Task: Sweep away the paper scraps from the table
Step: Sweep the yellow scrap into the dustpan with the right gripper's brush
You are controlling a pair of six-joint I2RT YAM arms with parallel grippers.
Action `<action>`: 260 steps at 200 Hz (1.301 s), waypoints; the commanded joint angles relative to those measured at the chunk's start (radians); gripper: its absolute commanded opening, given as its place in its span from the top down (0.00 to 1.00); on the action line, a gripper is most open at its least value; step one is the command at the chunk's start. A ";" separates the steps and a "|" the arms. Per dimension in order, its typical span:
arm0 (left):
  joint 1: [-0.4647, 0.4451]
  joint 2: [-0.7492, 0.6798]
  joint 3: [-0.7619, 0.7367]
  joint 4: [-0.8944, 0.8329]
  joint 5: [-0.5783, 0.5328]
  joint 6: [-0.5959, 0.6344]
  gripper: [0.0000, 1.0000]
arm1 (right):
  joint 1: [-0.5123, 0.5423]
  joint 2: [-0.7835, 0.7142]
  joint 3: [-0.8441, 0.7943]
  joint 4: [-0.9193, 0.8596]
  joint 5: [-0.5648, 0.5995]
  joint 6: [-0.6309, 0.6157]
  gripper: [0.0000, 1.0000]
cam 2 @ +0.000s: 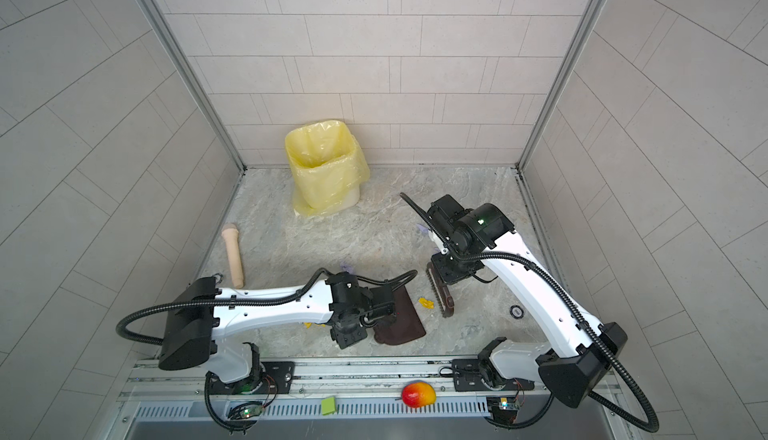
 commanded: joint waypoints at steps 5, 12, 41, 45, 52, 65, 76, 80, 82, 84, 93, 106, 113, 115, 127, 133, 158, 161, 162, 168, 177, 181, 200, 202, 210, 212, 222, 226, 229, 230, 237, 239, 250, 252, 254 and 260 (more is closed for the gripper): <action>-0.007 0.010 0.011 0.013 -0.051 0.005 1.00 | -0.002 0.020 0.016 -0.019 0.031 -0.012 1.00; -0.006 0.011 0.010 0.020 -0.056 0.003 1.00 | -0.002 0.026 0.021 -0.024 0.039 -0.015 1.00; -0.008 0.022 -0.001 0.041 -0.052 0.004 1.00 | -0.005 0.054 0.049 -0.051 0.057 -0.013 1.00; -0.009 0.022 -0.005 0.046 -0.052 0.004 1.00 | -0.005 0.058 0.053 -0.055 0.057 -0.013 1.00; -0.009 0.022 -0.011 0.052 -0.048 0.003 1.00 | -0.007 0.064 0.057 -0.061 0.059 -0.013 1.00; -0.009 0.019 -0.021 0.064 -0.051 0.004 1.00 | -0.008 0.072 0.065 -0.070 0.063 -0.017 1.00; -0.009 0.020 -0.027 0.072 -0.053 0.004 1.00 | -0.009 0.075 0.065 -0.071 0.063 -0.018 1.00; -0.009 0.022 -0.029 0.076 -0.053 0.003 1.00 | -0.010 0.077 0.064 -0.070 0.064 -0.018 1.00; -0.009 0.022 -0.029 0.077 -0.054 0.003 1.00 | -0.010 0.076 0.064 -0.070 0.064 -0.018 1.00; -0.008 0.022 -0.030 0.078 -0.054 0.002 1.00 | -0.011 0.077 0.064 -0.068 0.064 -0.018 1.00; -0.009 0.023 -0.034 0.084 -0.053 0.001 1.00 | -0.011 0.077 0.063 -0.068 0.062 -0.018 1.00; -0.009 0.021 -0.040 0.092 -0.050 -0.001 1.00 | -0.011 0.079 0.065 -0.067 0.064 -0.018 1.00; -0.008 0.019 -0.043 0.094 -0.050 -0.001 1.00 | -0.011 0.080 0.065 -0.065 0.062 -0.018 1.00; -0.008 0.018 -0.044 0.097 -0.050 -0.002 1.00 | -0.012 0.081 0.065 -0.063 0.062 -0.018 1.00; -0.009 0.014 -0.049 0.103 -0.051 -0.001 1.00 | -0.012 0.084 0.065 -0.062 0.059 -0.017 1.00; -0.009 0.013 -0.052 0.105 -0.050 -0.002 1.00 | -0.012 0.086 0.067 -0.061 0.059 -0.016 1.00; -0.007 0.014 -0.058 0.112 -0.045 -0.002 1.00 | -0.011 0.095 0.073 -0.062 0.056 -0.017 1.00; -0.005 0.016 -0.059 0.112 -0.045 -0.001 1.00 | -0.012 0.096 0.074 -0.062 0.055 -0.018 1.00; -0.006 0.016 -0.058 0.112 -0.045 -0.002 1.00 | -0.012 0.096 0.074 -0.061 0.055 -0.018 1.00; -0.005 0.018 -0.057 0.112 -0.044 0.001 1.00 | -0.013 0.098 0.077 -0.061 0.054 -0.018 1.00; -0.005 0.018 -0.056 0.113 -0.041 0.001 1.00 | -0.012 0.102 0.080 -0.061 0.053 -0.019 1.00; -0.005 0.019 -0.056 0.113 -0.040 0.002 1.00 | -0.012 0.105 0.080 -0.062 0.054 -0.018 1.00; -0.003 0.022 -0.057 0.116 -0.030 0.004 1.00 | -0.011 0.113 0.090 -0.066 0.048 -0.019 1.00; -0.003 0.022 -0.056 0.117 -0.030 0.003 1.00 | -0.012 0.114 0.091 -0.067 0.047 -0.019 1.00; -0.003 0.022 -0.056 0.119 -0.027 0.004 1.00 | -0.012 0.117 0.098 -0.072 0.046 -0.018 1.00; -0.003 0.022 -0.057 0.119 -0.027 0.003 1.00 | -0.011 0.118 0.100 -0.073 0.045 -0.018 1.00; -0.003 0.021 -0.056 0.122 -0.022 0.004 1.00 | -0.012 0.123 0.107 -0.079 0.038 -0.018 1.00; -0.003 0.020 -0.056 0.122 -0.019 0.003 1.00 | -0.012 0.125 0.109 -0.080 0.032 -0.018 1.00; -0.003 0.020 -0.056 0.121 -0.019 0.005 1.00 | -0.013 0.127 0.111 -0.082 0.029 -0.018 1.00; -0.003 0.019 -0.056 0.121 -0.019 0.005 1.00 | -0.012 0.127 0.111 -0.082 0.027 -0.018 1.00; -0.003 0.019 -0.058 0.122 -0.017 0.004 1.00 | -0.012 0.133 0.114 -0.084 0.022 -0.015 1.00; -0.003 0.018 -0.059 0.123 -0.016 0.006 1.00 | -0.013 0.133 0.114 -0.084 0.021 -0.014 1.00; -0.003 0.018 -0.063 0.126 -0.013 0.010 1.00 | -0.012 0.138 0.118 -0.088 0.018 -0.008 1.00; -0.003 0.019 -0.063 0.127 -0.014 0.010 1.00 | -0.012 0.138 0.119 -0.089 0.018 -0.008 1.00; -0.002 0.019 -0.062 0.127 -0.012 0.009 1.00 | -0.011 0.138 0.120 -0.090 0.018 -0.007 1.00; -0.003 0.022 -0.062 0.127 -0.007 0.013 1.00 | -0.012 0.140 0.124 -0.092 0.019 -0.006 1.00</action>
